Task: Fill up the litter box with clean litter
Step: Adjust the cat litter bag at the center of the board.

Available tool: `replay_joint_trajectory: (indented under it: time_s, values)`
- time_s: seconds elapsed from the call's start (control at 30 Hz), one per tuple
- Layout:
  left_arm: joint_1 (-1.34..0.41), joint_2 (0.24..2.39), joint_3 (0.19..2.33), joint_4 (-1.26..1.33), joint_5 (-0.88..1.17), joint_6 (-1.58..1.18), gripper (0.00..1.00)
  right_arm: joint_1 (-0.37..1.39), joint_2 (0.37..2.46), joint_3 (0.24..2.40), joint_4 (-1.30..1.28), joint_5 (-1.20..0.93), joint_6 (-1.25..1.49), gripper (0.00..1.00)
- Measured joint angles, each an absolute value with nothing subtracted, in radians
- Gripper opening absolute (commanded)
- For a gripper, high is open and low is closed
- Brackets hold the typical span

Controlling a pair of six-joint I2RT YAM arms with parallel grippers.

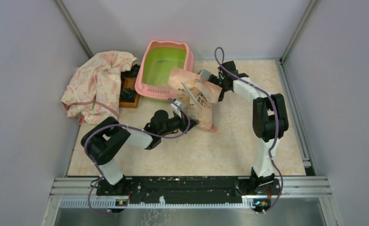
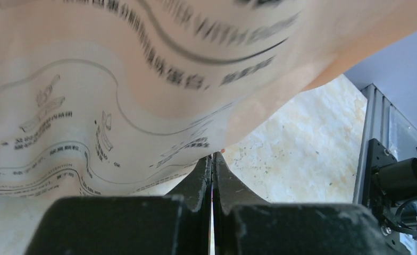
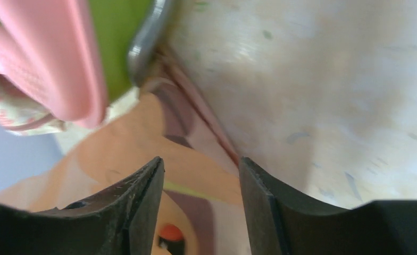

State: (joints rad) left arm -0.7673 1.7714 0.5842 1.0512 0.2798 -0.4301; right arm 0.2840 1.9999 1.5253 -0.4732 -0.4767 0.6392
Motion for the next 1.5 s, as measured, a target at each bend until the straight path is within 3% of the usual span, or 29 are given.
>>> replay_joint_trajectory:
  time_s: [0.13,0.37,0.53,0.63,0.83,0.97,1.1,1.5]
  values:
    - [-0.758,1.669,0.591,0.961,0.281,-0.394,0.00,0.272,1.862,1.428,-0.536,-0.329,0.553,0.68]
    - [-0.680,1.480,0.630,0.747,0.316,-0.334,0.03,0.291,1.376,1.268,-0.550,-0.194,0.405,0.71]
    - [-0.530,1.340,0.584,0.696,0.380,-0.339,0.08,0.508,1.140,1.267,-0.546,-0.119,0.285,0.71]
    - [-0.445,1.336,0.584,0.687,0.411,-0.345,0.07,0.660,1.113,1.285,-0.562,-0.063,0.227,0.71]
    - [-0.416,1.423,0.676,0.617,0.469,-0.345,0.07,0.801,1.066,1.243,-0.547,0.119,0.181,0.72]
    - [-0.406,1.433,0.725,0.590,0.496,-0.344,0.08,0.824,0.968,1.227,-0.527,0.293,0.187,0.78]
    - [-0.380,1.433,0.768,0.573,0.516,-0.343,0.10,0.813,0.938,1.293,-0.542,0.445,0.213,0.78]
    - [-0.299,1.423,0.828,0.576,0.691,-0.328,0.31,0.810,1.134,1.381,-0.525,0.200,0.165,0.79]
